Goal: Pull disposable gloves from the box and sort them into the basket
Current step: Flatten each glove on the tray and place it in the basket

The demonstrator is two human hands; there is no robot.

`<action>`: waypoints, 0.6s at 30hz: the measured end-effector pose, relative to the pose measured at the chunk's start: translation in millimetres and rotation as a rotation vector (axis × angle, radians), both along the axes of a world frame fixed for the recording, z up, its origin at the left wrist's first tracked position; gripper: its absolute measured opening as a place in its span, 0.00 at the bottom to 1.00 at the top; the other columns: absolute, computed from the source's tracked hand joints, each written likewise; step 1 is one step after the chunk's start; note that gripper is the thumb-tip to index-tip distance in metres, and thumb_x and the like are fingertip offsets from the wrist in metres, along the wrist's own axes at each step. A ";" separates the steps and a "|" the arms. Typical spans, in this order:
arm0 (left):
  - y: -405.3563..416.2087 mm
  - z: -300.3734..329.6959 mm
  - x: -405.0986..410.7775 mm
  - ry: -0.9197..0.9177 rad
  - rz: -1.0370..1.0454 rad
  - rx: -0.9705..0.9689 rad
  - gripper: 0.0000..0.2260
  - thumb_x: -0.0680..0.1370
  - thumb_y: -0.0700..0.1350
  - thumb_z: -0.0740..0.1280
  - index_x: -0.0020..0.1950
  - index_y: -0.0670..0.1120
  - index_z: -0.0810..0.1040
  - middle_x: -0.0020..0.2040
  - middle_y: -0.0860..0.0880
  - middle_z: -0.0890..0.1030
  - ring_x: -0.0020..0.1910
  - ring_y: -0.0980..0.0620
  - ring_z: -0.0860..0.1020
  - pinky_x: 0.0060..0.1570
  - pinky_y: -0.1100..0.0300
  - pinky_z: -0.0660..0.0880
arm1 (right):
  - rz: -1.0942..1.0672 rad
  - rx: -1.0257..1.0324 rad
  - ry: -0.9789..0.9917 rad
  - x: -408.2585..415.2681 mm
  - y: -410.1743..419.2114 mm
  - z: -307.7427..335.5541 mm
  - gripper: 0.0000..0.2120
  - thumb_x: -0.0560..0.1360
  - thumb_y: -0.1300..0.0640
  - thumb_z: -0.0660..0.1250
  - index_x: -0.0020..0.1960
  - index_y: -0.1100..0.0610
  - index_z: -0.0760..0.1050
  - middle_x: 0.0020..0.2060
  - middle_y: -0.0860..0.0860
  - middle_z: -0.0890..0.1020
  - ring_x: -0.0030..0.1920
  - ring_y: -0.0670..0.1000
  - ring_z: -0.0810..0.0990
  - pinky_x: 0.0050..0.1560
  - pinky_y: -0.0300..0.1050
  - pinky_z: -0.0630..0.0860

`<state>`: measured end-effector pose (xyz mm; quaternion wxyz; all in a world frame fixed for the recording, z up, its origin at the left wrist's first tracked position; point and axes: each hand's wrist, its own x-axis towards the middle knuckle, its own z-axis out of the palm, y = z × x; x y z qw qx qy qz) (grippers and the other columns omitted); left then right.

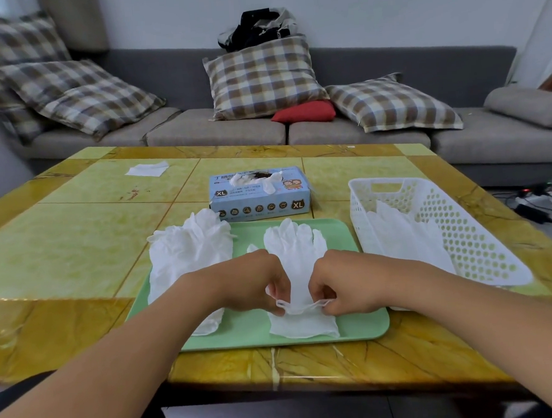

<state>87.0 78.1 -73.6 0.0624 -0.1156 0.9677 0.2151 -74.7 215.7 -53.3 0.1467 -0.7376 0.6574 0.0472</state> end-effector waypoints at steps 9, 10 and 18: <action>-0.6 -0.2 6.1 -0.057 -0.079 -0.064 0.11 0.71 0.45 0.77 0.50 0.57 0.84 0.54 0.58 0.79 0.55 0.60 0.72 0.61 0.57 0.73 | -0.009 0.168 -0.101 -4.1 2.3 4.5 0.17 0.68 0.55 0.78 0.55 0.50 0.78 0.46 0.44 0.80 0.45 0.45 0.79 0.48 0.45 0.80; -0.7 1.1 8.8 -0.068 -0.086 -0.062 0.12 0.71 0.47 0.78 0.52 0.59 0.83 0.55 0.58 0.77 0.56 0.60 0.72 0.61 0.58 0.72 | -0.014 0.186 -0.118 -5.8 2.7 5.8 0.20 0.68 0.55 0.79 0.57 0.49 0.77 0.47 0.43 0.78 0.47 0.45 0.79 0.49 0.45 0.80; -2.3 -2.2 11.9 -0.055 -0.089 0.002 0.15 0.67 0.53 0.81 0.51 0.61 0.83 0.54 0.60 0.77 0.54 0.63 0.74 0.59 0.59 0.73 | 0.042 0.071 -0.082 -5.9 -2.5 -11.2 0.10 0.74 0.54 0.75 0.55 0.51 0.81 0.47 0.46 0.79 0.46 0.46 0.77 0.49 0.45 0.77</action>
